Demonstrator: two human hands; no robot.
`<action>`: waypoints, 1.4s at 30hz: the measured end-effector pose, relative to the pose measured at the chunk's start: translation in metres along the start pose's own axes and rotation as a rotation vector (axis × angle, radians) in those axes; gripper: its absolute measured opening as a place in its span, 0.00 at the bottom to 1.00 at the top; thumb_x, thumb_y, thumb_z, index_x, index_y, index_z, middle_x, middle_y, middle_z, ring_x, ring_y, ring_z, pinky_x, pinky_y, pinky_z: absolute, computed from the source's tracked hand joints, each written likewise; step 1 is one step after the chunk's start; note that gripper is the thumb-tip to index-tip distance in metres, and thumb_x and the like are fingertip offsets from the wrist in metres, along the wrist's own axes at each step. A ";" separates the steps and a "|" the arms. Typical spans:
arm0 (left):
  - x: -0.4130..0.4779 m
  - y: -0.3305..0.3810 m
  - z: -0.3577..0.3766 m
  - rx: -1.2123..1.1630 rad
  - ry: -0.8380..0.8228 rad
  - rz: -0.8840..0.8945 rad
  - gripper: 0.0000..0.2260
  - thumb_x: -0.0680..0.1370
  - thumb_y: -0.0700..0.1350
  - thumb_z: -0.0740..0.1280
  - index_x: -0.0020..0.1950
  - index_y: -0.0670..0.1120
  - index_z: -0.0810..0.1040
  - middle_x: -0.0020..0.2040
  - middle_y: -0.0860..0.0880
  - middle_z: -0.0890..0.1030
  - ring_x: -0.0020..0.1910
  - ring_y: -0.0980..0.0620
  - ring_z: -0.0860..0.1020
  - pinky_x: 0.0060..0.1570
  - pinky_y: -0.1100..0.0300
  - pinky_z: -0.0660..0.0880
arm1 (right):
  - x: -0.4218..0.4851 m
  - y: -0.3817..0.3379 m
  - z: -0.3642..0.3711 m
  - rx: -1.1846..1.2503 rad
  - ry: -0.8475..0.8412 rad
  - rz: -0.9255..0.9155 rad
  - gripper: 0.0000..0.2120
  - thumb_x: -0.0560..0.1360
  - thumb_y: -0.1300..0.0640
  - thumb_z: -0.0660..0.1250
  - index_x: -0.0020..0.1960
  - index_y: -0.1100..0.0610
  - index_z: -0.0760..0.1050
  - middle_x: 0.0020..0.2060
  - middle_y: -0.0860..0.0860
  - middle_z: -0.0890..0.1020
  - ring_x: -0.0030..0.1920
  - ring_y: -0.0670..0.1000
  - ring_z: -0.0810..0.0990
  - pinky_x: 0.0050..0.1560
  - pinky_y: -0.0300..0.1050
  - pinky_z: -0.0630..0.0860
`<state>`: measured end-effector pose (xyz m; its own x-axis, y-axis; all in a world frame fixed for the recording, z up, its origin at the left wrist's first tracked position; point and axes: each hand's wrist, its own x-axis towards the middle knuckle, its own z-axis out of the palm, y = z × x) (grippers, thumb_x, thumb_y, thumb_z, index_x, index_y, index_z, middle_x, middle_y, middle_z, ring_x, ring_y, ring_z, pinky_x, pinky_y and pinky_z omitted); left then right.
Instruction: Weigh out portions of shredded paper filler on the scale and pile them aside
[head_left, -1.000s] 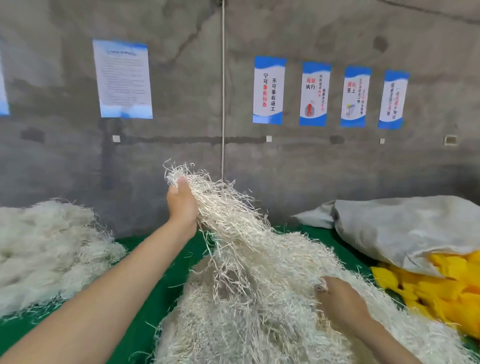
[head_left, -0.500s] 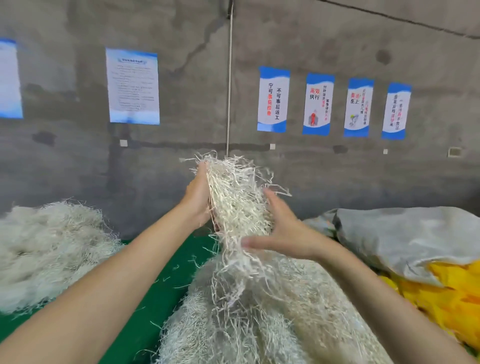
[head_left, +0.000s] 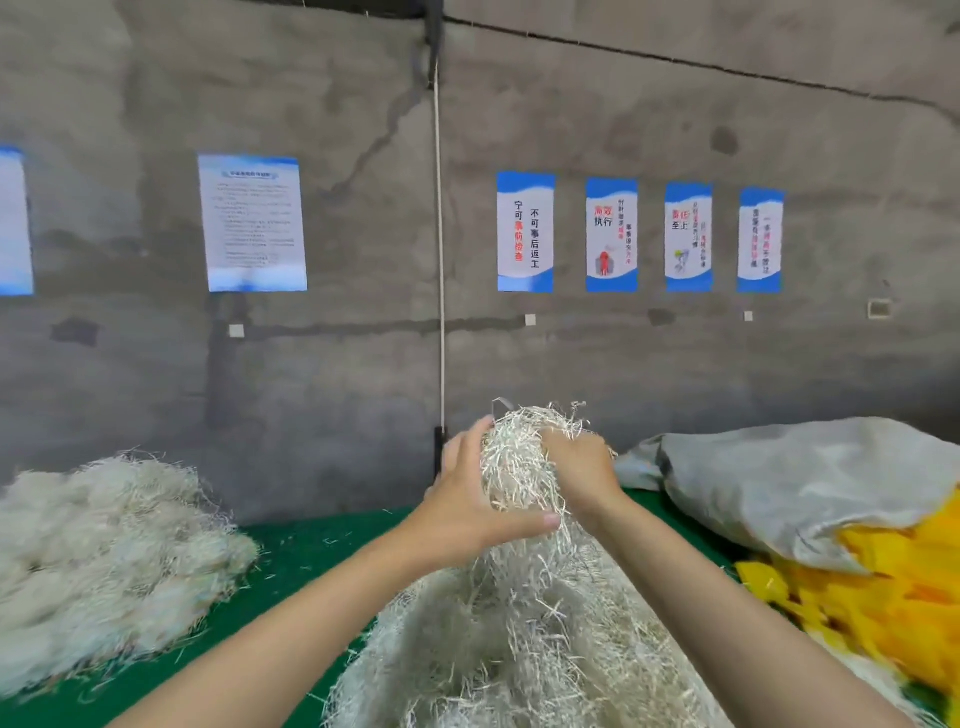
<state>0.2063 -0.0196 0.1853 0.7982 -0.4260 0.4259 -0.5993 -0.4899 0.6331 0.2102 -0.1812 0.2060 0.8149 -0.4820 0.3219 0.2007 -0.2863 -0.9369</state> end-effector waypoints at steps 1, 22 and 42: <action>0.005 0.003 0.001 0.001 0.006 0.044 0.46 0.64 0.68 0.74 0.75 0.65 0.53 0.73 0.62 0.61 0.68 0.59 0.67 0.68 0.53 0.68 | -0.002 -0.003 -0.001 0.059 -0.049 0.035 0.13 0.76 0.49 0.65 0.37 0.55 0.72 0.30 0.49 0.75 0.34 0.48 0.75 0.36 0.46 0.71; 0.041 0.011 -0.113 -0.486 0.719 -0.304 0.21 0.80 0.47 0.59 0.72 0.42 0.65 0.34 0.47 0.73 0.31 0.51 0.72 0.28 0.62 0.70 | 0.038 0.039 -0.018 -0.847 -0.276 -0.357 0.11 0.71 0.51 0.68 0.40 0.60 0.77 0.33 0.53 0.81 0.39 0.57 0.82 0.33 0.46 0.74; 0.049 0.012 -0.080 -0.683 0.473 -0.284 0.31 0.78 0.47 0.68 0.76 0.40 0.60 0.71 0.45 0.69 0.59 0.51 0.68 0.57 0.55 0.63 | 0.018 0.007 -0.061 -0.778 -0.472 -0.128 0.25 0.75 0.43 0.70 0.65 0.57 0.75 0.63 0.55 0.79 0.60 0.54 0.79 0.61 0.48 0.75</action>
<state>0.2433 0.0145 0.2655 0.9440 0.0772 0.3207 -0.3272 0.0970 0.9400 0.1930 -0.2424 0.2139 0.9834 -0.0692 0.1680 0.0218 -0.8730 -0.4872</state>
